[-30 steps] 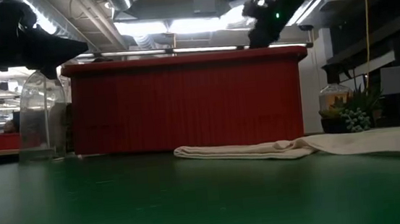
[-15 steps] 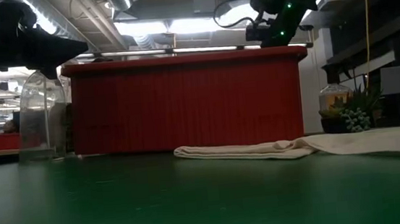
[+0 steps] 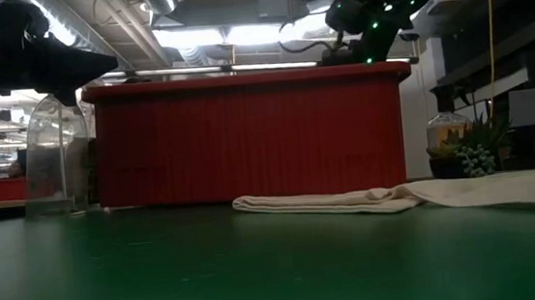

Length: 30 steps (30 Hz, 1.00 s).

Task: Fold laundry
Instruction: Fold the brown shorts

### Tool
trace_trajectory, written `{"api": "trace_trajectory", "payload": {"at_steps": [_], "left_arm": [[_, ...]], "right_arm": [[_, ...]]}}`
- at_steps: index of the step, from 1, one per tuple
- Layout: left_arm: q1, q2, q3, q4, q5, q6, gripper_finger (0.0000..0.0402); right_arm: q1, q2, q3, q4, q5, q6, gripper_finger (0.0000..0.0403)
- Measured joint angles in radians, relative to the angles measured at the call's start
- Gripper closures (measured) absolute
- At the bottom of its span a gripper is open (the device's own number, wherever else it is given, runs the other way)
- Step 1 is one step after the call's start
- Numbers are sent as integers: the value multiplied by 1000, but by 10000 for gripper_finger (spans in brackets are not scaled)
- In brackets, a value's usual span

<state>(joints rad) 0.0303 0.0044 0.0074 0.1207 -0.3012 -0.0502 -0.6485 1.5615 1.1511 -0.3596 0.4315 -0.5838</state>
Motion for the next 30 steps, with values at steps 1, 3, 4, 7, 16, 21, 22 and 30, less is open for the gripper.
{"api": "trace_trajectory", "payload": {"at_steps": [1, 3, 4, 7, 16, 21, 22, 30], "left_arm": [[0, 0, 0, 0, 0, 0, 398], [0, 0, 0, 0, 0, 0, 398], [0, 0, 0, 0, 0, 0, 398], [0, 0, 0, 0, 0, 0, 398], [0, 0, 0, 1, 0, 0, 398], [0, 0, 0, 23, 2, -1, 398], [0, 0, 0, 41, 5, -1, 398], [0, 0, 0, 217, 32, -1, 398]], "right_arm": [[0, 9, 0, 19, 13, 0, 189], [0, 24, 0, 53, 22, 1, 195], [0, 28, 0, 68, 22, 1, 202], [0, 29, 0, 85, 21, 5, 247], [14, 29, 55, 76, 20, 53, 381], [42, 29, 199, -19, -32, 60, 395], [52, 29, 235, -40, -40, 61, 396], [132, 29, 522, -172, -50, 60, 396]]}}
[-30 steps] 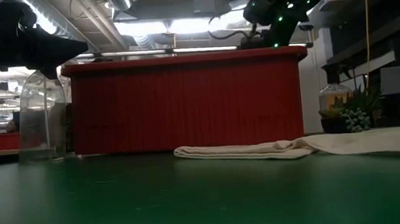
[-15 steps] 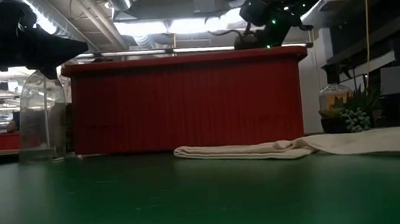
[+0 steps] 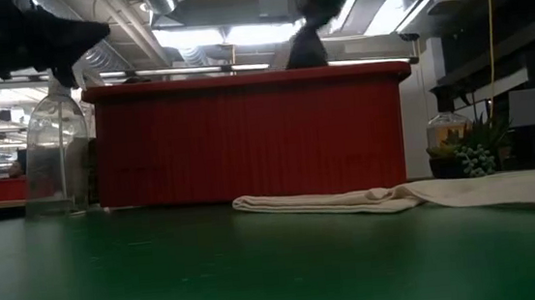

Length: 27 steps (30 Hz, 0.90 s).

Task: Fold laundry
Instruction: Fold the brown shorts

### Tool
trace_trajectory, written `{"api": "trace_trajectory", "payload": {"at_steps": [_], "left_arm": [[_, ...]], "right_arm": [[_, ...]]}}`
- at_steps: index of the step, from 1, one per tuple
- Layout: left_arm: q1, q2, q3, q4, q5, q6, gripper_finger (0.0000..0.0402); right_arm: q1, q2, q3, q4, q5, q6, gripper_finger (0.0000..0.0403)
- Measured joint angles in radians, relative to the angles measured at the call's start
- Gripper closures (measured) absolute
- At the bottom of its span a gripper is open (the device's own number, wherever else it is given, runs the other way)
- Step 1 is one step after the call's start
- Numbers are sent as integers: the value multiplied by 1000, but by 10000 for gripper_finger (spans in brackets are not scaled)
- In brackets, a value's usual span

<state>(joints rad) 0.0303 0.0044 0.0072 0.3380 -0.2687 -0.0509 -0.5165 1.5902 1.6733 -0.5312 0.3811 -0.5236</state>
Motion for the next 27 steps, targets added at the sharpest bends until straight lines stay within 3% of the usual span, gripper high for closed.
{"api": "trace_trajectory", "payload": {"at_steps": [6, 18, 27], "left_arm": [[0, 0, 0, 97, 2, 0, 398], [0, 1, 0, 251, 16, 31, 394], [0, 16, 30, 335, 25, 79, 320]], "right_arm": [[42, 0, 177, -6, -27, -1, 398], [59, -2, 466, -21, -286, 93, 399], [59, -2, 621, 13, -477, 200, 400]]}}
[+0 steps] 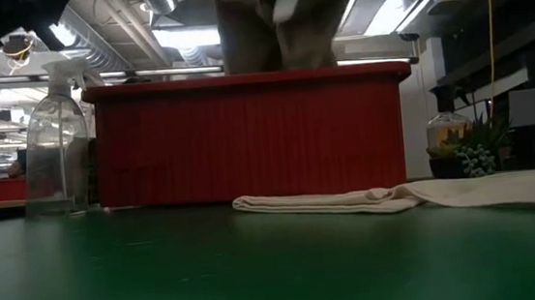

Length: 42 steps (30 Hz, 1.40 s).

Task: Fold laundry
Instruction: Fold the brown shorts

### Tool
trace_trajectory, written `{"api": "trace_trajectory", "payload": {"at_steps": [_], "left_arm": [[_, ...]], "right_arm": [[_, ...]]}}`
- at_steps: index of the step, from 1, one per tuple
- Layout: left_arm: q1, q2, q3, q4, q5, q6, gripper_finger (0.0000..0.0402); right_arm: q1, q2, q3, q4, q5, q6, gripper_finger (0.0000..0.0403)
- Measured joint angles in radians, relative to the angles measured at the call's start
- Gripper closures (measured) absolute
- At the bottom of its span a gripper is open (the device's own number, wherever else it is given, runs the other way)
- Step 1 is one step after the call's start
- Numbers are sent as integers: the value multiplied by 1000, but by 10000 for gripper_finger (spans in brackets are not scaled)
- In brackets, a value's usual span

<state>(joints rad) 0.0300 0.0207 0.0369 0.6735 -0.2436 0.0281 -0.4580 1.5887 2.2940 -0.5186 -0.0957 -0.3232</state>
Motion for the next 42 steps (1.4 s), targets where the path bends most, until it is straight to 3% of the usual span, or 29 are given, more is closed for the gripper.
{"api": "trace_trajectory", "payload": {"at_steps": [8, 15, 18, 21, 27, 34, 42], "left_arm": [[0, 133, 92, -1, -1, 122, 274], [0, 402, 218, 3, -7, 193, 273], [0, 512, 260, 0, -62, 195, 273], [4, 605, 297, 0, -116, 195, 274], [39, 758, 378, 2, -122, 195, 271], [83, 877, 472, 3, -122, 194, 239], [157, 910, 506, -2, -171, 194, 189]], "right_arm": [[0, -12, 58, 70, -133, 120, 400], [0, -14, 61, 167, -233, 217, 400], [0, -14, 61, 169, -241, 222, 399], [0, -14, 61, 168, -242, 233, 399], [0, -14, 61, 171, -301, 268, 398], [0, -13, 61, 172, -326, 269, 398], [0, -13, 61, 173, -373, 282, 398]]}}
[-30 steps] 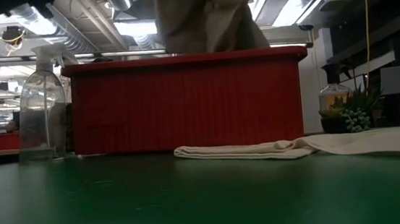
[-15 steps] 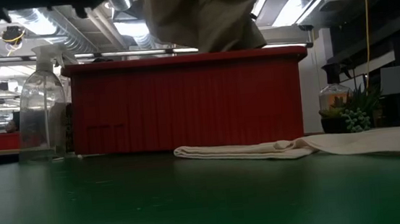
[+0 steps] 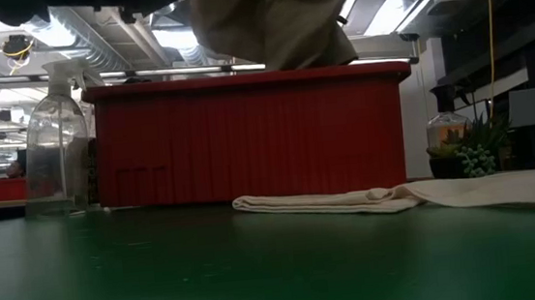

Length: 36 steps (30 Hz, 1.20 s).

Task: Fold laundry
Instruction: Fold the brown shorts

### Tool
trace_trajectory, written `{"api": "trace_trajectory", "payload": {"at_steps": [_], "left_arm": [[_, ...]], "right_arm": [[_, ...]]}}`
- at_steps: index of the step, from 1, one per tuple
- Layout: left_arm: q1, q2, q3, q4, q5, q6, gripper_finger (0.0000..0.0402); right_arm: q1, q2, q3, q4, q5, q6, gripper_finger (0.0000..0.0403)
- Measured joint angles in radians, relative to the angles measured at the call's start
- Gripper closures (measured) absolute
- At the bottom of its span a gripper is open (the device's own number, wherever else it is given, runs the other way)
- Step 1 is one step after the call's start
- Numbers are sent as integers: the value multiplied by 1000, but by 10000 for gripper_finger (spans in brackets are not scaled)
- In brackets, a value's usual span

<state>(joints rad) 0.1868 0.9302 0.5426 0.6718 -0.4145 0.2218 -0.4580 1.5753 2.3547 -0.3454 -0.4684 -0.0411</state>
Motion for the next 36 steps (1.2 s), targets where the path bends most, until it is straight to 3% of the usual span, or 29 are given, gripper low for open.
{"api": "trace_trajectory", "payload": {"at_steps": [5, 11, 21, 25, 36], "left_arm": [[44, 0, 0, -1, -10, -2, 181], [90, 30, 0, -15, 115, -5, 180], [148, 110, 0, -5, 204, -8, 187], [148, 111, 0, -3, 208, -8, 223], [121, 95, 0, 0, 208, -10, 393]], "right_arm": [[0, 0, 0, 0, -23, 18, 398], [0, 0, 0, 0, -24, 18, 398], [0, 0, 0, -1, -48, 18, 398], [0, 0, 0, -4, -48, 18, 398], [0, -2, 0, -25, -49, 41, 398]]}}
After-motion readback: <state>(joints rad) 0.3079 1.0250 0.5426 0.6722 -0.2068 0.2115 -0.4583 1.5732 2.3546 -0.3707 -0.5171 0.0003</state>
